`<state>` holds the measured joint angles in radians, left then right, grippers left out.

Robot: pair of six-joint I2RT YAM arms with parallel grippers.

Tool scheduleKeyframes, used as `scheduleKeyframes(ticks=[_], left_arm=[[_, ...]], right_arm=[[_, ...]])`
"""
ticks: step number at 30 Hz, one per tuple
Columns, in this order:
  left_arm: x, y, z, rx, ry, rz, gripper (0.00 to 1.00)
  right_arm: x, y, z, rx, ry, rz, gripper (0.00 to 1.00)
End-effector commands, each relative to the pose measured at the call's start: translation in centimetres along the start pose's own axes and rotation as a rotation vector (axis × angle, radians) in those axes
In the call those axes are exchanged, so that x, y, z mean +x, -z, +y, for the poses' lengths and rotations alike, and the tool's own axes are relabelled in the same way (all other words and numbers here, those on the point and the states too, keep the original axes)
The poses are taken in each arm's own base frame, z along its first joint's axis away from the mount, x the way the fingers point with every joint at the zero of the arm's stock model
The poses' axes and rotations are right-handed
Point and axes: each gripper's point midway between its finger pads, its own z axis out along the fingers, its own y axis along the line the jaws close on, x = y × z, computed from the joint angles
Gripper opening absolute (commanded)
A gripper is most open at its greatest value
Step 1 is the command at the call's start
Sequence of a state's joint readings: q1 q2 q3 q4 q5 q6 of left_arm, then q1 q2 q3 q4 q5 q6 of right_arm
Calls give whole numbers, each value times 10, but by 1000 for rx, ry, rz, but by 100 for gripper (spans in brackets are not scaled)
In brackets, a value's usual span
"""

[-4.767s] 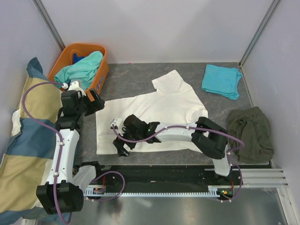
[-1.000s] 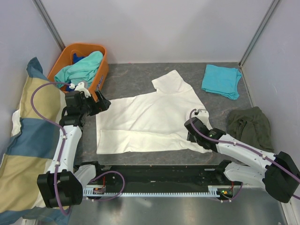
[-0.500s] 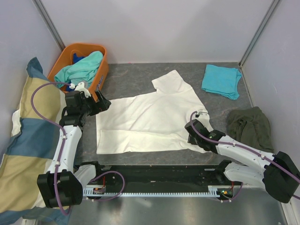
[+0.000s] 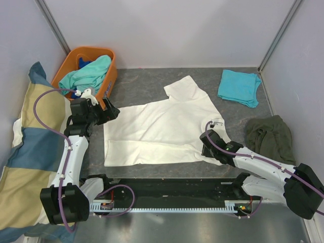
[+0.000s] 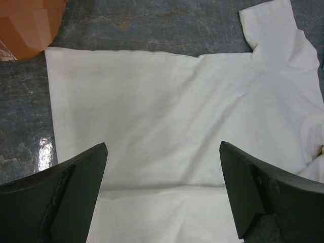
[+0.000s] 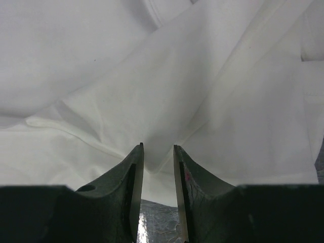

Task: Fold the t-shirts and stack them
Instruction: Fold the tshirt

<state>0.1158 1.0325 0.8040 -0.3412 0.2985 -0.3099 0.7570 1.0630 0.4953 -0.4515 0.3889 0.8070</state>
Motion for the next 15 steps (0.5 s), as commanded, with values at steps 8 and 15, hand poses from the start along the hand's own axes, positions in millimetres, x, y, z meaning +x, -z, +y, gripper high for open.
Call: scheduleKeyframes(ticks=[8,15], left_arm=[[-5,0,-8,39,2,-23,100],[-5,-1,-8,43,3,-23,100]], right_arm=[[1,-2,10,-45,-18,0,37],[6,2,7,-51,-34,13,37]])
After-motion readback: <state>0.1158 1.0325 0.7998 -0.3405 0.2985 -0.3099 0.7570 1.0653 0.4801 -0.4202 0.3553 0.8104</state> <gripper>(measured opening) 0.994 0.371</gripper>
